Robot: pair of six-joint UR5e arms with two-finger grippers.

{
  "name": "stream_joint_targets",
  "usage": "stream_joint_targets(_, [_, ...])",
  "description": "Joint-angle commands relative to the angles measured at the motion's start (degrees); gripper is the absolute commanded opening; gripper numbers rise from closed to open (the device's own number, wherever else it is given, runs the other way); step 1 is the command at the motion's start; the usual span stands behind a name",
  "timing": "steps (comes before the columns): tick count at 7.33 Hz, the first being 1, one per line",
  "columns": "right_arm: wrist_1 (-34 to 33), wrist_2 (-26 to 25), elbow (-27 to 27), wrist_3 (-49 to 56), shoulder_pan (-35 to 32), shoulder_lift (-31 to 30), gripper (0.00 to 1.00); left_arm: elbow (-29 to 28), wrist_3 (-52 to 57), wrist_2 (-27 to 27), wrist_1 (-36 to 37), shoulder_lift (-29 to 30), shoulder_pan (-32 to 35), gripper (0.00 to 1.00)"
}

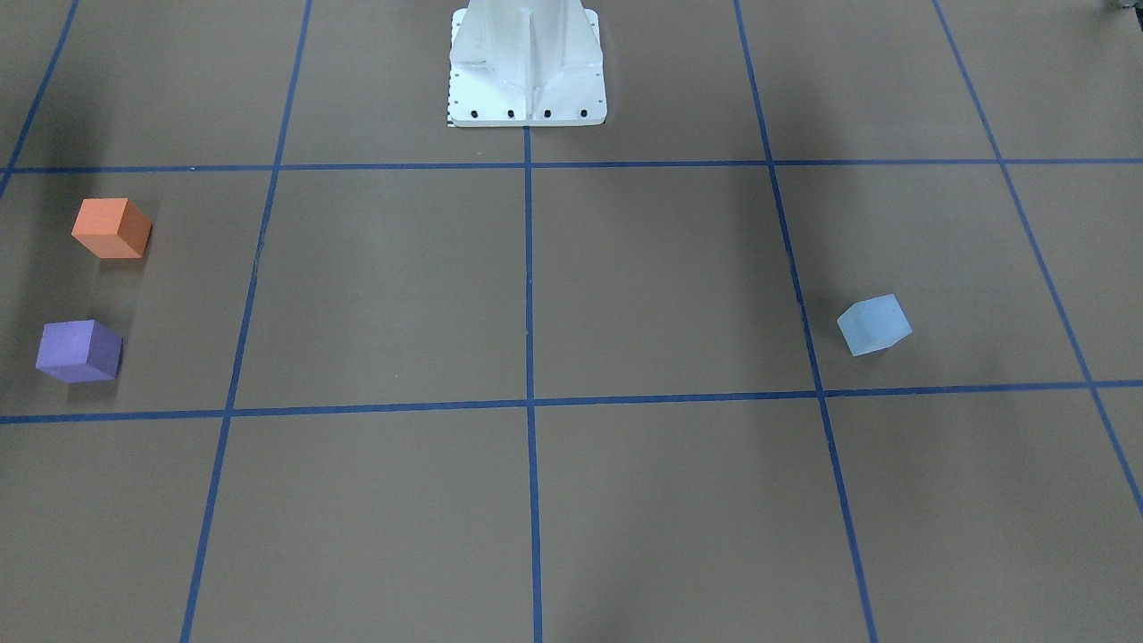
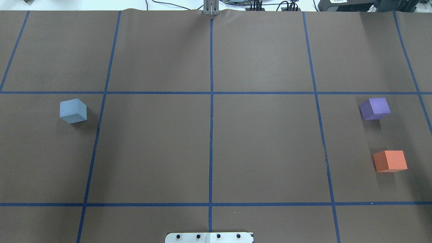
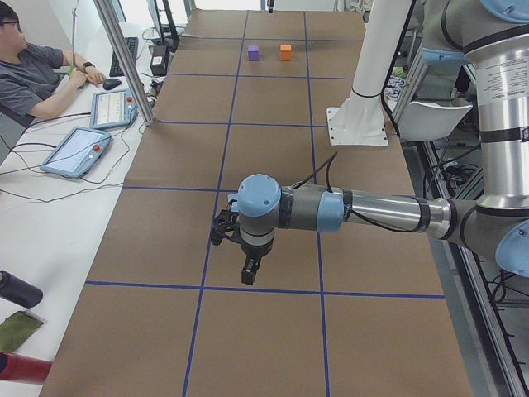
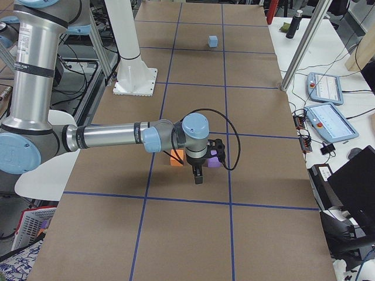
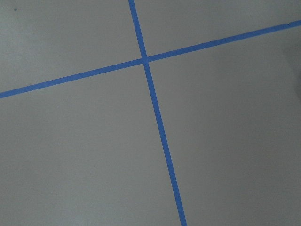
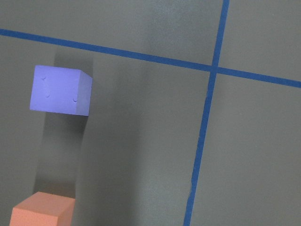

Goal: Place blue block between orange and purple blocks

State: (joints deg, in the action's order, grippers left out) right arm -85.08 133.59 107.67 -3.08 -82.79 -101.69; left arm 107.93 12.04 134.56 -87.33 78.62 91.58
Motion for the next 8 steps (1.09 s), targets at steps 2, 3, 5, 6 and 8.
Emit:
stream_joint_targets(2, [0.01,0.00,0.00,0.00,0.00,0.00,1.00,0.53,0.44,0.00,-0.21,0.04,0.00,1.00])
stream_joint_targets(3, [0.01,0.00,0.09,0.00,0.00,0.09,1.00,1.66,0.61,-0.09,-0.21,0.13,-0.09,1.00])
stream_joint_targets(5, [0.01,0.00,0.09,0.09,0.00,0.18,1.00,1.32,-0.08,-0.09,-1.26,3.78,-0.61,1.00])
stream_joint_targets(6, [0.01,0.00,0.09,0.09,0.00,0.18,1.00,-0.16,-2.09,-0.09,-0.48,6.51,-3.14,1.00])
stream_joint_targets(8, [0.01,0.09,0.09,0.09,0.00,0.18,1.00,-1.75,-13.14,4.88,-1.87,7.68,-3.95,1.00])
